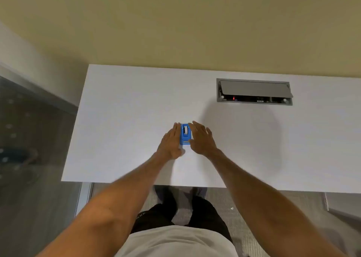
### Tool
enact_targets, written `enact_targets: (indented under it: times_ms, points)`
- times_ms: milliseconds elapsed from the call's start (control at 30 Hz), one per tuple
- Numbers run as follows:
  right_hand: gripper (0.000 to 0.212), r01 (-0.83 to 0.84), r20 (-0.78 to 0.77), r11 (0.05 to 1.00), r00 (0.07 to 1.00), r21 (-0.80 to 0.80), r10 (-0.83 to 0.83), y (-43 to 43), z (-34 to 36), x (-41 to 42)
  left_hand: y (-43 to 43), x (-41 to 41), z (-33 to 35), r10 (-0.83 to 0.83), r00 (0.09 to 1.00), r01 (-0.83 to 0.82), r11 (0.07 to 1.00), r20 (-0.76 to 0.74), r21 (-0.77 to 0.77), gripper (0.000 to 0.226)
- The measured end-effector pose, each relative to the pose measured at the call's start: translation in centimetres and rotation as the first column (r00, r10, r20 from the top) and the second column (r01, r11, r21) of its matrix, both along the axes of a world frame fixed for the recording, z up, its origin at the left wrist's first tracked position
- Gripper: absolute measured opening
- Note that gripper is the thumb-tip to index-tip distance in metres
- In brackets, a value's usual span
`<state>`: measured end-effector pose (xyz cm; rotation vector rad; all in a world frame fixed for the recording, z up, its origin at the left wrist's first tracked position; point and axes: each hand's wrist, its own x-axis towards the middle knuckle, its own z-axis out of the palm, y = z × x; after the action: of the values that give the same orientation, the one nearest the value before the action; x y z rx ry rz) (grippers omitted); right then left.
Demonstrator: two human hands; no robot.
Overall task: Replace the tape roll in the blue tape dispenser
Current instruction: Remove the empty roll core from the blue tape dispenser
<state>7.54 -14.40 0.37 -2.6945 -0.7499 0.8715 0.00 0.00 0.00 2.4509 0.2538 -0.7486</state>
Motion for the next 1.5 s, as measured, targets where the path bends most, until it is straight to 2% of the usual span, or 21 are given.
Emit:
enact_targets:
  times_ms: [200,333,467,667,767,867,1167,1300,1500]
  points:
    - [0.067,0.000,0.084,1.000,0.996,0.013,-0.002,0.3,-0.8,0.4,-0.2,-0.2,-0.3,0.045,0.999,-0.043,0.996,0.021,-0.078,0.100]
    - [0.057,0.007,0.128,0.999,0.992,0.033,-0.011,1.1,-1.2,1.3,0.3,0.4,-0.7,0.064,0.996,-0.058,0.994,0.058,-0.095,0.097]
    - [0.052,-0.012,0.126,1.000,0.992,-0.010,0.013,1.6,-1.9,1.8,0.6,1.3,-1.6,0.048,0.997,-0.044,0.997,0.062,-0.067,0.094]
    - [0.056,0.000,0.127,1.000,0.992,-0.031,0.003,1.9,-2.9,2.2,0.6,2.7,-2.9,0.037,0.998,-0.035,0.999,0.060,-0.022,0.100]
    - [0.055,0.007,0.133,1.000,0.991,-0.027,-0.004,2.0,-3.3,2.3,0.6,2.7,-3.6,0.010,0.998,-0.013,0.999,0.060,0.051,0.097]
    - [0.052,0.019,0.130,1.000,0.991,-0.016,-0.017,2.1,-3.6,2.5,0.7,2.5,-3.9,0.052,0.997,-0.057,0.993,0.052,0.103,0.093]
    - [0.049,0.035,0.134,0.999,0.990,0.010,-0.036,2.4,-3.6,3.3,0.9,2.8,-4.1,0.060,0.998,-0.060,0.993,0.011,0.101,0.092]
    - [0.046,0.040,0.124,0.999,0.991,0.024,-0.042,2.3,-3.4,3.7,0.7,2.9,-4.1,0.066,0.997,-0.069,0.990,0.027,0.122,0.088]
    - [0.045,0.038,0.133,0.999,0.990,0.034,-0.042,2.2,-3.4,3.8,0.2,2.8,-4.1,0.128,0.990,-0.132,0.989,0.058,0.073,0.083]
